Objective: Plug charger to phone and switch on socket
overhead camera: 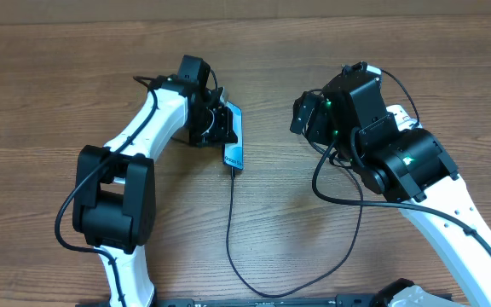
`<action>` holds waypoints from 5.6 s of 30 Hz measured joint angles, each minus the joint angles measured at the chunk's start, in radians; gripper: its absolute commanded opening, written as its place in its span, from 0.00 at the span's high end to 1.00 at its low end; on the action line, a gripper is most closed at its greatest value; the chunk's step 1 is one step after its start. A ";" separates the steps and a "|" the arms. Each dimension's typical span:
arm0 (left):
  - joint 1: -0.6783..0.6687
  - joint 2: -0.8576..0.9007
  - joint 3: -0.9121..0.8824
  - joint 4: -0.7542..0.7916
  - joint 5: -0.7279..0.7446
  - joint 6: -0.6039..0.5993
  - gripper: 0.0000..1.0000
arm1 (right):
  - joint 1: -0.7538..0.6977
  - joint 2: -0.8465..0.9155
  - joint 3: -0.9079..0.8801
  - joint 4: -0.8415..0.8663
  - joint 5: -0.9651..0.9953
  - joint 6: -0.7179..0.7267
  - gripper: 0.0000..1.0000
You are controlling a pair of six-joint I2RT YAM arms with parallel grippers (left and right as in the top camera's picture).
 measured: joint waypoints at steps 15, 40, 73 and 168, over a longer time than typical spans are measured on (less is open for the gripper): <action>0.000 0.000 -0.074 0.117 0.001 -0.022 0.89 | 0.000 0.055 0.000 -0.020 -0.003 0.000 0.00; -0.002 -0.006 -0.090 0.051 -0.174 -0.041 0.00 | -0.001 0.089 0.000 -0.034 -0.047 0.001 0.00; 0.055 -0.566 0.212 -0.174 -0.627 -0.093 0.00 | -0.884 0.301 -0.018 -0.012 -0.006 -0.053 0.00; 0.055 -0.566 0.212 -0.174 -0.634 -0.093 0.00 | -0.994 0.599 -0.154 0.265 -0.238 -0.383 0.00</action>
